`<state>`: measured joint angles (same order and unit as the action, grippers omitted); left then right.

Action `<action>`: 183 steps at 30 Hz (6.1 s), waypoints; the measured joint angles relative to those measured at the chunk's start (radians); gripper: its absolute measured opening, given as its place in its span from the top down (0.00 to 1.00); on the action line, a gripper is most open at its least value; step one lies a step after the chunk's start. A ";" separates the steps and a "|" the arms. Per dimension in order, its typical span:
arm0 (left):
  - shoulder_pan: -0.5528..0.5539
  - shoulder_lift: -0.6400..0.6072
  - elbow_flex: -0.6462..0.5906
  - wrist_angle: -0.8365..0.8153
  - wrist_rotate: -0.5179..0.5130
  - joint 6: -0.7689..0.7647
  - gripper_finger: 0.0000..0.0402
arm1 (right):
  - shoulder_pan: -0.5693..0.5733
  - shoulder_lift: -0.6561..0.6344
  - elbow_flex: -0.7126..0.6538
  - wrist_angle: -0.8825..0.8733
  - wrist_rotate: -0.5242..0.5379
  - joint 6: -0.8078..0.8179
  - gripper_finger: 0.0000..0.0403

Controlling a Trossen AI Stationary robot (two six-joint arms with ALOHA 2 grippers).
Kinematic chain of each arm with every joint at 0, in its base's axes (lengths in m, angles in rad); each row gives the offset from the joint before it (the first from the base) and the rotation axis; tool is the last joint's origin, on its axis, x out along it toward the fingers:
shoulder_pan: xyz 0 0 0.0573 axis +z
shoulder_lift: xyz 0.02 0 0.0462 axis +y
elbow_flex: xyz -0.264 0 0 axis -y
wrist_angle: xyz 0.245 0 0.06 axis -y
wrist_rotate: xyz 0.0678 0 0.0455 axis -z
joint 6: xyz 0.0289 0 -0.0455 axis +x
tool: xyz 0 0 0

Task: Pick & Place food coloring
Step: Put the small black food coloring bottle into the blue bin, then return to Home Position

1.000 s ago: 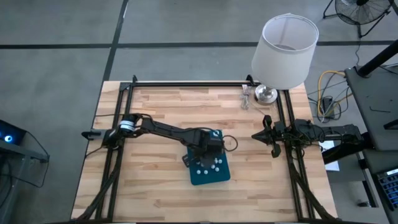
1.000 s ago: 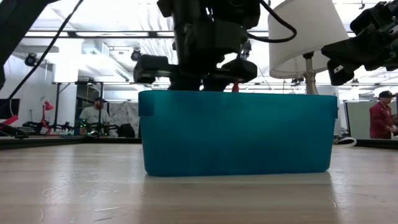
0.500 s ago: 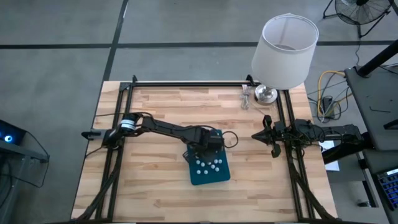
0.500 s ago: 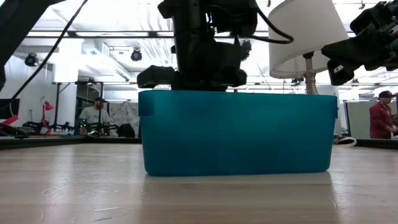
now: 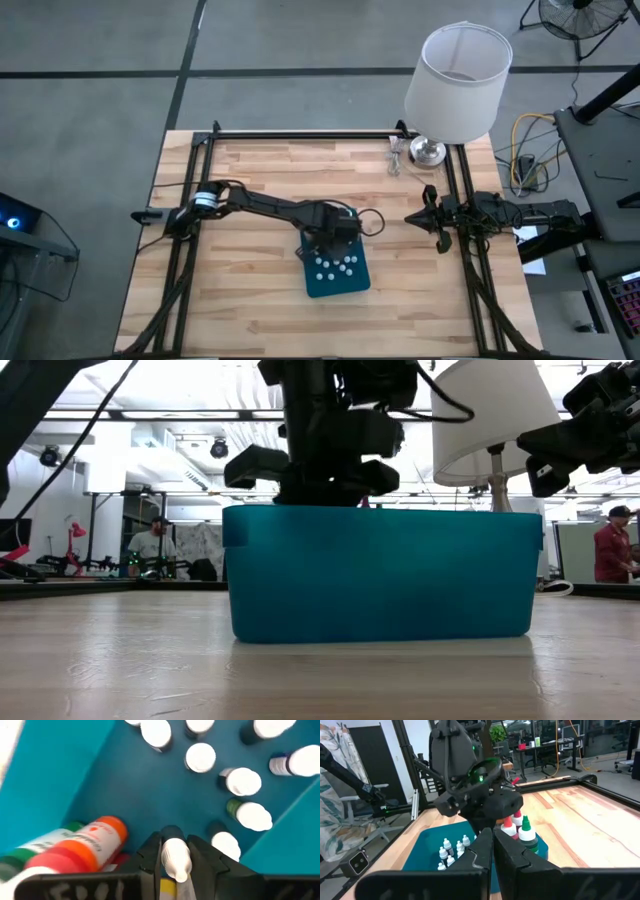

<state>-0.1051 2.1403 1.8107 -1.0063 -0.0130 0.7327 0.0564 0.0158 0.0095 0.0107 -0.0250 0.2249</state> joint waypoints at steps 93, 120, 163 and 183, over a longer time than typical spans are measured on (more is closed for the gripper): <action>-0.048 -0.007 -0.064 0.096 0.063 0.195 0.80 | 0.000 0.000 0.000 0.000 0.000 0.000 0.98; -0.048 -0.111 0.021 0.004 0.038 -0.022 0.80 | 0.000 -0.001 0.000 0.000 0.000 0.000 0.98; 0.001 -0.834 -0.672 0.292 -0.005 -0.373 1.00 | 0.000 -0.001 0.000 0.000 0.000 0.000 0.98; 0.054 -1.205 -1.071 0.658 -0.014 -0.479 1.00 | 0.000 0.000 0.000 0.000 0.000 0.000 0.98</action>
<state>-0.0512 0.9354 0.7402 -0.3483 -0.0274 0.2540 0.0563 0.0154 0.0097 0.0109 -0.0246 0.2249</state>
